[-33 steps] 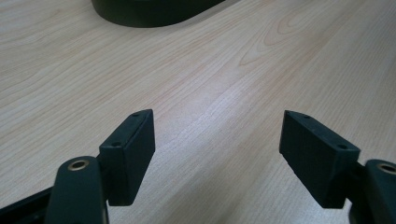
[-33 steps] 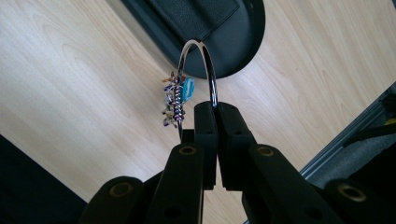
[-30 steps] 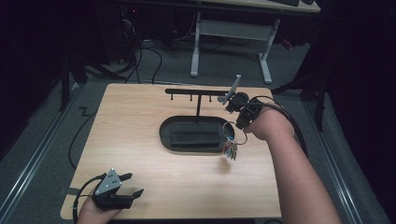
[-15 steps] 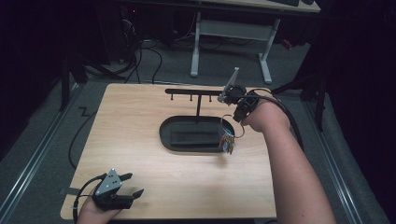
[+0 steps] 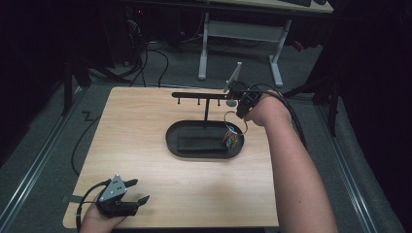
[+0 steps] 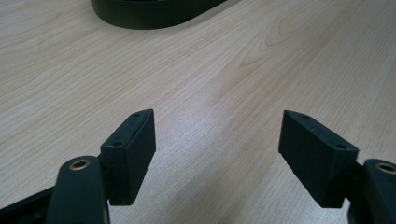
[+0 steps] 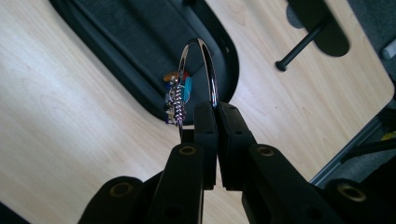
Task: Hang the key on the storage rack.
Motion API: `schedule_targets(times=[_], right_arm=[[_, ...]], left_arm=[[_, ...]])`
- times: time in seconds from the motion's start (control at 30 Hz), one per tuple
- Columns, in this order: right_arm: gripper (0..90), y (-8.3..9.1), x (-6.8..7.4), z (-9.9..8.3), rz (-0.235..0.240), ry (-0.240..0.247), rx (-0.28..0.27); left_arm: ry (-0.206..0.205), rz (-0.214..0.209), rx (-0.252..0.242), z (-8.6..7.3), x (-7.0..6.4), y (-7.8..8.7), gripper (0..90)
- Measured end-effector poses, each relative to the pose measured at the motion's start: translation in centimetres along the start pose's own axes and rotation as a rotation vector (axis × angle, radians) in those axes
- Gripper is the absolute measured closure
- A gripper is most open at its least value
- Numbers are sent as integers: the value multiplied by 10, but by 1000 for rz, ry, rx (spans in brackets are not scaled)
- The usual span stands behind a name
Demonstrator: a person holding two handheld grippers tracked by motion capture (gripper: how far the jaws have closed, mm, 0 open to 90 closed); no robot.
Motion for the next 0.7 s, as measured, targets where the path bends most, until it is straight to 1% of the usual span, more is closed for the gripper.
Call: schedule_targets(times=[0.07, 0.1, 0.13, 0.2, 0.23, 0.3, 0.37, 0.4, 0.43, 0.5, 0.53, 0.57, 0.63, 0.7], right_arm=[[879, 0, -6, 3, -8, -9, -7], [879, 0, -8, 3, -9, -18, -12], [879, -1, -12, 3, -5, -30, -16], [879, -5, -18, 2, -21, -46, -11], [879, -7, -20, 2, -20, -38, -10], [879, -10, -25, 1, -26, -56, -6], [879, -11, -31, 3, -31, -57, -18], [879, -11, -33, 3, -31, -80, -24], [879, -12, -35, 4, -34, -75, -31], [879, -15, -39, 5, -35, -90, -33], [879, -17, -42, 4, -38, -80, -32], [878, -19, -43, 3, -33, -93, -24], [878, -24, -47, 2, -31, -81, -14], [878, -26, -50, 1, -35, -91, -15]], left_arm=[[-3, -2, 10, -1, -1, 0, 279], [-6, 2, 6, -1, -1, 0, 279], [-10, 1, 13, -1, -1, 1, 279], [-14, 11, 2, 0, -1, 2, 283], [-12, 12, 0, 0, 0, 2, 284], [-6, 14, 0, -1, 0, 2, 284], [-7, 12, 5, -2, 0, 2, 284], [-8, 12, 7, -3, 0, 2, 284], [-7, 11, 12, -3, 0, 1, 284], [-3, 13, 12, -4, 1, 0, 283], [-1, 16, 13, -5, 2, 0, 283], [2, 13, 16, -5, 2, -1, 283], [-2, 15, 19, -5, 3, -1, 283], [-7, 19, 16, -4, 2, 0, 283]])
Point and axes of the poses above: each handheld gripper's, and its own axes: y roughly backward along the jaws, z roughly out of its top, x roughly to its left, the point moved 9 cm from there along -y, roughly forward along the jaws, and after that the axes turned 9 degrees about -x, right-handed, at the moved point
